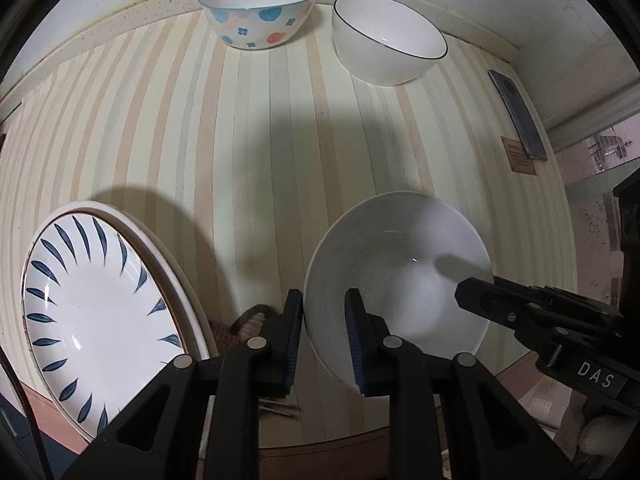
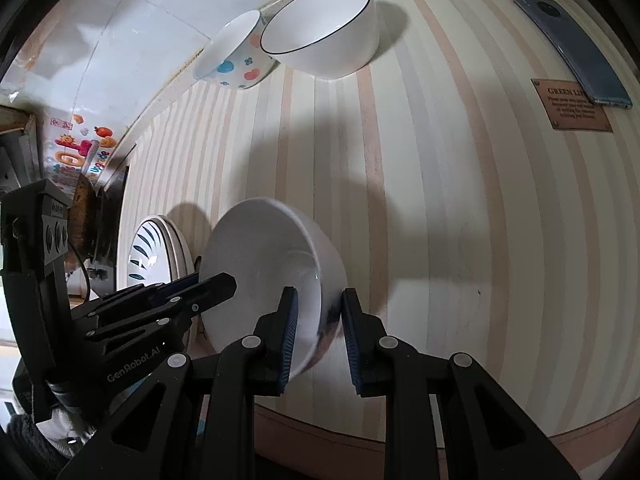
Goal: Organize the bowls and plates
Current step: 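Lift the pink-flower bowl with both grippers toward the black-rimmed bowl, then set the pink-flower bowl into the black-rimmed bowl and grip both rims, then lift the two nested bowls with both grippers toward the blue-dot bowl, then set the nested bowls into the blue-dot bowl and grip all rims, then lift the three-bowl stack with both grippers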
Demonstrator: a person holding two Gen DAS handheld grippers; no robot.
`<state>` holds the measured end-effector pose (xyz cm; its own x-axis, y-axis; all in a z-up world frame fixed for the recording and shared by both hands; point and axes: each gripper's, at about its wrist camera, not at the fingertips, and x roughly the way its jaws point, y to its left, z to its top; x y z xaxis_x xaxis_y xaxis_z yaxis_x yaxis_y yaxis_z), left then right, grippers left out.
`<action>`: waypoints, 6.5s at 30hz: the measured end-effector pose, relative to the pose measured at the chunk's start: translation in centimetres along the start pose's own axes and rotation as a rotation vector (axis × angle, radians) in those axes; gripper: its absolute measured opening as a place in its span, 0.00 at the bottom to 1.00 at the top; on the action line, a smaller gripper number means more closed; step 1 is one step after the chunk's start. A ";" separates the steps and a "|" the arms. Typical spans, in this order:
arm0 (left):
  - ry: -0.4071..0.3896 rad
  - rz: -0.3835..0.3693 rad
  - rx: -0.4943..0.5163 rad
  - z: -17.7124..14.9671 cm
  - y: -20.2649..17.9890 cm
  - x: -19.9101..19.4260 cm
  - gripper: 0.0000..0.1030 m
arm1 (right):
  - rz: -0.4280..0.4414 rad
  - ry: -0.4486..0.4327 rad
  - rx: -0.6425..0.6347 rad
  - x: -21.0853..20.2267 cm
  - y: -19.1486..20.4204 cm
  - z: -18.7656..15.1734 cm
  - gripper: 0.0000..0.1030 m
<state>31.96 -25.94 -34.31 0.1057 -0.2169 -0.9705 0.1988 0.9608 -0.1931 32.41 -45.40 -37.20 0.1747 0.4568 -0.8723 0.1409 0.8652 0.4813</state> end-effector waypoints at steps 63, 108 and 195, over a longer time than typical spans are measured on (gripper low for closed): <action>-0.131 -0.141 0.029 4.6 -0.1 -7.8 0.17 | 0.089 -0.118 0.054 -7.6 0.2 4.3 0.19; -0.007 -0.032 0.010 -0.6 0.0 -3.4 0.17 | 0.020 0.039 0.013 -3.4 -0.5 0.2 0.19; -0.086 -0.158 0.004 2.1 1.0 -8.5 0.21 | 0.088 -0.153 0.095 -6.8 1.3 -1.0 0.19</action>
<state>33.31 -23.53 -25.97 0.1555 -0.3793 -0.9121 0.2235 0.9129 -0.3415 30.39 -47.20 -30.72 0.3359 0.4870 -0.8062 0.2081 0.7964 0.5678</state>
